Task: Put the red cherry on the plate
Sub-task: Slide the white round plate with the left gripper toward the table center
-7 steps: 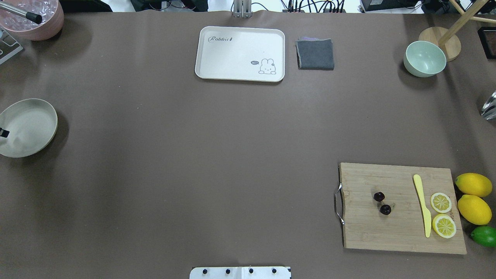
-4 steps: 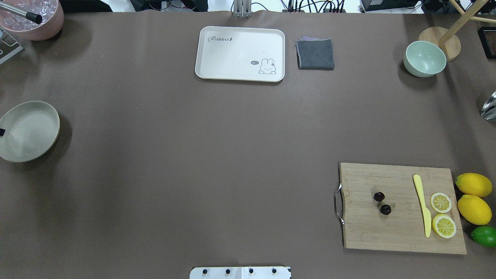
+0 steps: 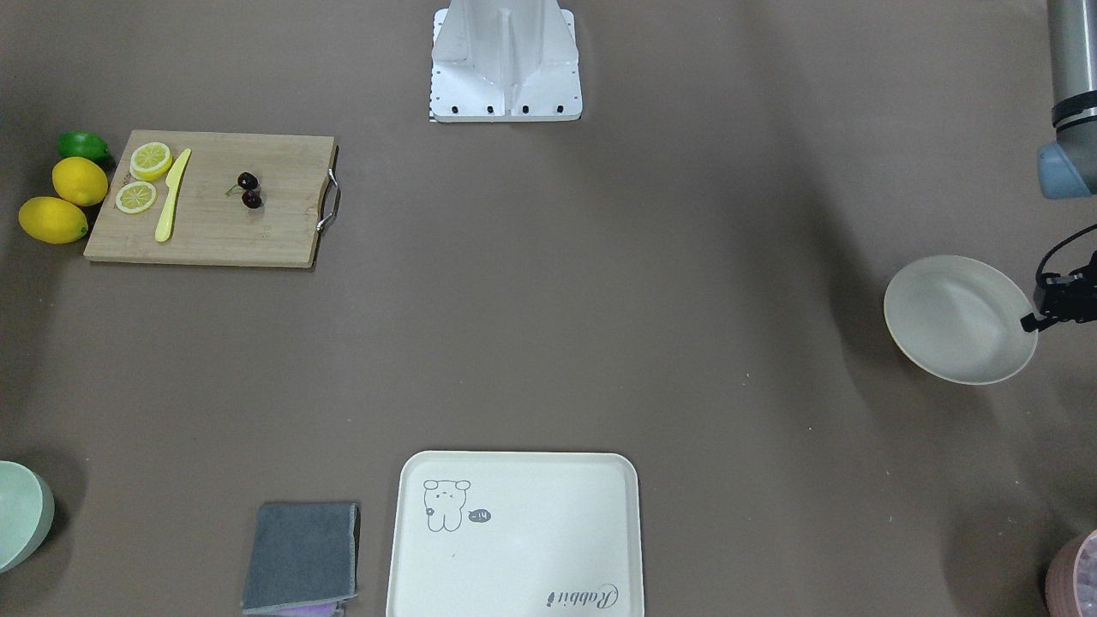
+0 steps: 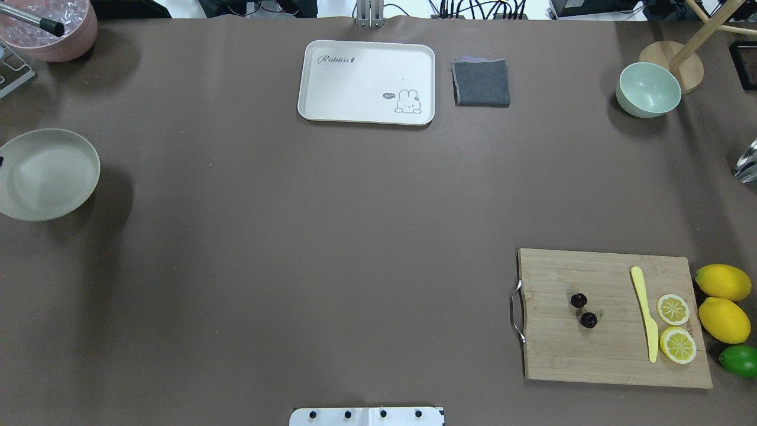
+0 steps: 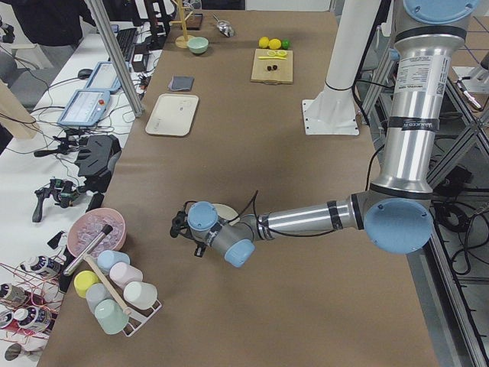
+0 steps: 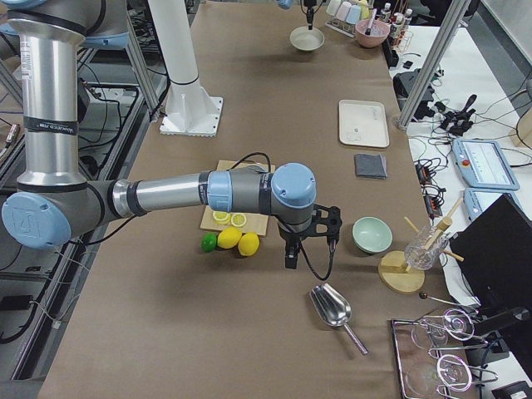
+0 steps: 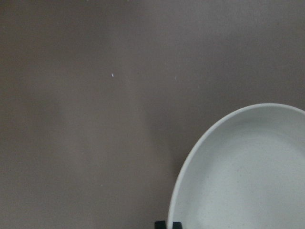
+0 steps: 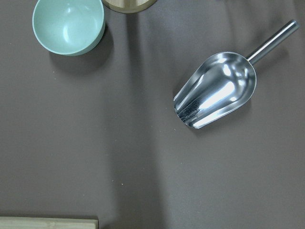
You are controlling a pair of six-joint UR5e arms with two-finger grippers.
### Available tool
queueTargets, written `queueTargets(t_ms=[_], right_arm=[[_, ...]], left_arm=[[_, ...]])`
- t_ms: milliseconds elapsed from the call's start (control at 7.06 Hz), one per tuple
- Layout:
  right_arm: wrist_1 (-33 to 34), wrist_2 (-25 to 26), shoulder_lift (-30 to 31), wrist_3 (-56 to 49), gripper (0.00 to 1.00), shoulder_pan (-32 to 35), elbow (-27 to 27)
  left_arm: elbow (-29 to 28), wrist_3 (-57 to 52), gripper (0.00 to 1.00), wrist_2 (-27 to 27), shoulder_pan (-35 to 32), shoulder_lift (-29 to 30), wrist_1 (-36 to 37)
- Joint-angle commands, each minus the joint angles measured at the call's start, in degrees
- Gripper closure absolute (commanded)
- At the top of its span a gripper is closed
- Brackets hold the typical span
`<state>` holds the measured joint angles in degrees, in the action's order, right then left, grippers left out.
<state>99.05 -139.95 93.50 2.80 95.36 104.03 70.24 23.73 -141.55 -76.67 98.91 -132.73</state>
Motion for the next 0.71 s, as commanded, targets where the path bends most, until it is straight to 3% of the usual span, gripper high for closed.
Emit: queueTargets(t_ms=[0,142,283,425,566], right_arm=[[0.0,-0.1,0.2,-0.2,0.00,0.0,0.0],[0.0,-0.1,0.2,-0.7,0.00,0.0,0.1],[-0.1,-0.1,0.2,-0.7,0.00,0.0,0.6],[-0.1,-0.1,0.1,-0.3,0.00,0.0,1.1],[-0.1,0.0,0.0,-0.2,0.00,-0.1,1.2]], left_arm=[[6.0,3.1,1.00,-3.7,-1.9,6.4,13.2],[8.9,14.4,1.00,-3.7,-0.5,8.5,12.6],[14.4,24.9,1.00,-2.9,5.0,8.8,12.0],[18.8,33.0,1.00,0.1,10.3,9.3,11.9],[24.1,42.6,1.00,6.8,18.4,9.4,11.9]])
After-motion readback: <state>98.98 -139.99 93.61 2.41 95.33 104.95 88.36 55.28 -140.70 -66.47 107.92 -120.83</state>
